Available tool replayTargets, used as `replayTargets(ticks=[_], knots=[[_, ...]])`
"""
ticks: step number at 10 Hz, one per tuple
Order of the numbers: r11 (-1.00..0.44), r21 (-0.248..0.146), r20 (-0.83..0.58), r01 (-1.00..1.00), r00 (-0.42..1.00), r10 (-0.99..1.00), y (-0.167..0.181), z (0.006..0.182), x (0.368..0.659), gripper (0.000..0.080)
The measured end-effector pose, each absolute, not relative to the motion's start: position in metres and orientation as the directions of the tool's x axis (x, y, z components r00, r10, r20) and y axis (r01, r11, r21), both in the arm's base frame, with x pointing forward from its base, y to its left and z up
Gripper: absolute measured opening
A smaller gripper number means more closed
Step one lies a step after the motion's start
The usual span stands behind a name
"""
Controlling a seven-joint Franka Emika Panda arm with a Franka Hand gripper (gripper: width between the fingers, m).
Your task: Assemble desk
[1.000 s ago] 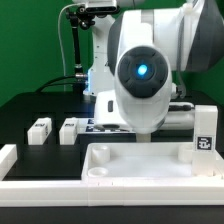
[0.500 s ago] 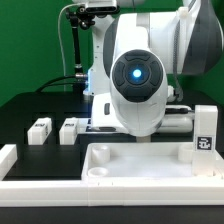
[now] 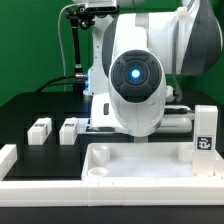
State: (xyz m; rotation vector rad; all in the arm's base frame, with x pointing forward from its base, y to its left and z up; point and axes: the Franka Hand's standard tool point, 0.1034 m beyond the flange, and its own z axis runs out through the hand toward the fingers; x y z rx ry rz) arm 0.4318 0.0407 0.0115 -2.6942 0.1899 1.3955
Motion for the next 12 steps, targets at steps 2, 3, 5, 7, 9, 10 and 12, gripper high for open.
replayTargets(ticks=[2, 3, 5, 7, 9, 10, 12], knots=[[-0.987, -0.034, -0.817, -0.159, 0.573, -0.065, 0.039, 0.014, 0.434, 0.0289], [-0.984, -0.043, -0.848, -0.171, 0.527, -0.054, 0.034, 0.042, 0.44, 0.0289], [-0.979, -0.062, -0.828, -0.194, 0.558, -0.058, 0.017, 0.086, 0.476, 0.0291], [-0.978, -0.069, -0.805, -0.195, 0.59, -0.061, 0.014, 0.093, 0.482, 0.0291], [-0.979, -0.071, -0.71, -0.191, 0.699, -0.084, 0.013, 0.087, 0.498, 0.0291], [-0.979, -0.076, -0.656, -0.192, 0.749, -0.096, 0.014, 0.09, 0.5, 0.0291], [-0.971, -0.12, -0.603, -0.206, 0.792, -0.094, 0.0, 0.128, 0.532, 0.0291]])
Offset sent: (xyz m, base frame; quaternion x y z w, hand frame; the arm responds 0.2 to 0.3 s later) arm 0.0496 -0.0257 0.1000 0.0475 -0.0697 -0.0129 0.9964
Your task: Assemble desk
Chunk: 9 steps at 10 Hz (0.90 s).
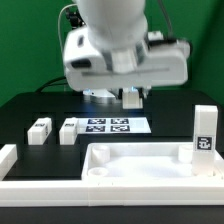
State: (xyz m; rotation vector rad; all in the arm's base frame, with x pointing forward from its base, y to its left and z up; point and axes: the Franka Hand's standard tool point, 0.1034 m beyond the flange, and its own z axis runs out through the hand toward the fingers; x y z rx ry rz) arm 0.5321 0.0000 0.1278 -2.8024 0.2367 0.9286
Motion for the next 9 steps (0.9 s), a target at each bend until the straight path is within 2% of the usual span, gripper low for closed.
replayTargets(ticks=[1, 2, 5, 7, 9], knots=[[-0.969, -0.142, -0.556, -0.2, 0.826, -0.089, -0.016, 0.143, 0.554, 0.0291], [-0.971, -0.149, -0.48, -0.188, 0.872, -0.095, -0.024, 0.146, 0.568, 0.0291], [-0.974, -0.136, -0.265, -0.182, 0.954, -0.142, -0.025, 0.144, 0.575, 0.0291], [-0.978, -0.13, -0.133, -0.163, 0.98, -0.145, -0.028, 0.15, 0.596, 0.0291], [-0.987, -0.116, 0.069, -0.107, 0.991, -0.115, -0.041, 0.176, 0.634, 0.0291]])
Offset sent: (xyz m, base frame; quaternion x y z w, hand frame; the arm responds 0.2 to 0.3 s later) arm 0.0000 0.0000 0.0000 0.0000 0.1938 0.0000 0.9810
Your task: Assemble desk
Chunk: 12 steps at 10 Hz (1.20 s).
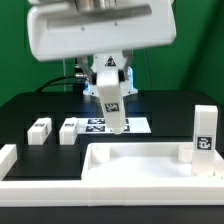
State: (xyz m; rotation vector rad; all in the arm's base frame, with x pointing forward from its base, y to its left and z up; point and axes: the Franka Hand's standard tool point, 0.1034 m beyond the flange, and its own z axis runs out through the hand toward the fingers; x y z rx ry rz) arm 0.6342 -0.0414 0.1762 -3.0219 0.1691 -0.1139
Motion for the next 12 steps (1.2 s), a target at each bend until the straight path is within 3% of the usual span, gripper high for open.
replayTargets(ticks=[1, 5, 7, 12], knots=[[-0.989, -0.096, 0.182, -0.109, 0.975, -0.125, -0.045, 0.183, 0.642, 0.0291], [-0.991, -0.04, 0.394, -0.129, 0.909, -0.134, -0.055, 0.175, 0.64, 0.0291], [-0.99, 0.008, 0.529, -0.139, 0.841, -0.114, -0.061, 0.172, 0.642, 0.0291], [-0.991, 0.013, 0.504, -0.135, 0.857, -0.11, -0.057, 0.151, 0.638, 0.0291]])
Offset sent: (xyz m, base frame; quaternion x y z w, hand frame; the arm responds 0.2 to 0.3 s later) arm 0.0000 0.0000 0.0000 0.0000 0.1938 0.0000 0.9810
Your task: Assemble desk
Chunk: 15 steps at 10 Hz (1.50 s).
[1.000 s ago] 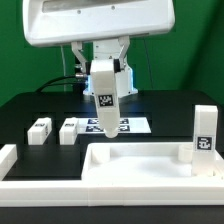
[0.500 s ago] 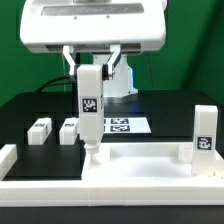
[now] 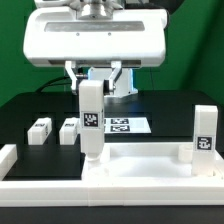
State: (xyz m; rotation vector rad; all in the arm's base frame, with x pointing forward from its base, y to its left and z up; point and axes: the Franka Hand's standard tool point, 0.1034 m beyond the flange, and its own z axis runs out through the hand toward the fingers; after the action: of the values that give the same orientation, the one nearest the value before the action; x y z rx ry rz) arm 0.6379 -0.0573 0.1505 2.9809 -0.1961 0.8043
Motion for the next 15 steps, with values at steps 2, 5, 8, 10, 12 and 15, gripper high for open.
replayTargets(ticks=[2, 5, 8, 10, 12, 15], knots=[[-0.992, 0.017, 0.489, -0.128, 0.866, -0.103, -0.053, 0.139, 0.634, 0.0291], [-0.992, 0.022, 0.475, -0.124, 0.875, -0.099, -0.051, 0.127, 0.632, 0.0291], [-0.992, 0.035, 0.492, -0.124, 0.866, -0.091, -0.052, 0.119, 0.632, 0.0291], [-0.992, 0.038, 0.499, -0.124, 0.862, -0.089, -0.052, 0.119, 0.632, 0.0291], [-0.992, 0.038, 0.498, -0.124, 0.863, -0.089, -0.052, 0.119, 0.632, 0.0291], [-0.992, 0.038, 0.498, -0.124, 0.863, -0.089, -0.052, 0.119, 0.632, 0.0622]])
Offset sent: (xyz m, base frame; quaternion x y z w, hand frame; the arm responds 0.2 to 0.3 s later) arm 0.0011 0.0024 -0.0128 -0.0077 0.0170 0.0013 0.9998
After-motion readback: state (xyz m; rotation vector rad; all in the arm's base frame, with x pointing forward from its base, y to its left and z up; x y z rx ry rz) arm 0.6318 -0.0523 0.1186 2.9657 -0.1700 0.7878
